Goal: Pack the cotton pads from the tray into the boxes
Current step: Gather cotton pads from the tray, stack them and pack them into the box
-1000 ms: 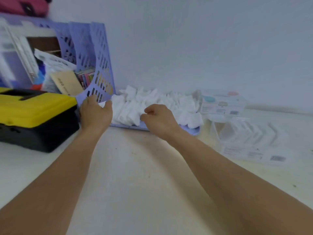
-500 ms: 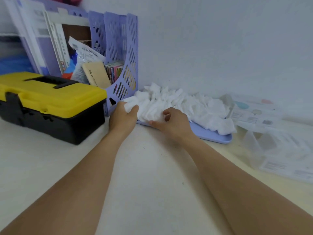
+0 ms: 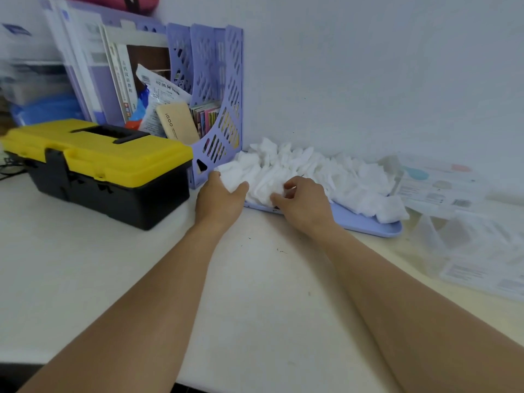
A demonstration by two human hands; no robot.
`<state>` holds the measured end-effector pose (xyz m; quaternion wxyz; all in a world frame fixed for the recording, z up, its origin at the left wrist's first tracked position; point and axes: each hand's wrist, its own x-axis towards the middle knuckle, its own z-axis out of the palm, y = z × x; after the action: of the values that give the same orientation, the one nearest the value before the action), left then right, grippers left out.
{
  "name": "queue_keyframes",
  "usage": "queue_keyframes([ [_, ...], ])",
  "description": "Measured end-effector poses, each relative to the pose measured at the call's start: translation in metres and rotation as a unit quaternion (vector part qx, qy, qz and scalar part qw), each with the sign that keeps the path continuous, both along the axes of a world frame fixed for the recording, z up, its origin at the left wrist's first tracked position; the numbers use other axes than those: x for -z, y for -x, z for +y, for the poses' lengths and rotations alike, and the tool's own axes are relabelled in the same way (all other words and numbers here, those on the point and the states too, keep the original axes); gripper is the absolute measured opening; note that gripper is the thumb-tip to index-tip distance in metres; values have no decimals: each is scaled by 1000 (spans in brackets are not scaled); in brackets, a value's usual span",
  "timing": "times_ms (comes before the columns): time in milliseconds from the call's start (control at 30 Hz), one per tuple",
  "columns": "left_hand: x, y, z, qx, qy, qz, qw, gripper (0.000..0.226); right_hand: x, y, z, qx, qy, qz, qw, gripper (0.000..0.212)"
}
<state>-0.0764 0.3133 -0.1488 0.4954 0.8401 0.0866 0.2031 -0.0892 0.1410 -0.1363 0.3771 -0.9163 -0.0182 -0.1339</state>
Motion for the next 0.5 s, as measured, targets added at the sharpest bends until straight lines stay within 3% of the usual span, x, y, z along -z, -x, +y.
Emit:
queue_keyframes([
  [100, 1, -2, 1, 1, -14, 8, 1000, 52, 2, -1, -3, 6, -1, -9, 1000, 37],
  [200, 1, -4, 0, -6, -37, 17, 999, 50, -1, 3, 3, 10, -3, -8, 1000, 61],
  [300, 1, -5, 0, -9, -41, 15, 999, 49, -6, 6, 13, 20, 62, -9, 998, 77],
  [500, 2, -8, 2, -15, -18, 13, 1000, 50, 0, 1, 15, 17, 75, -40, 996, 50],
])
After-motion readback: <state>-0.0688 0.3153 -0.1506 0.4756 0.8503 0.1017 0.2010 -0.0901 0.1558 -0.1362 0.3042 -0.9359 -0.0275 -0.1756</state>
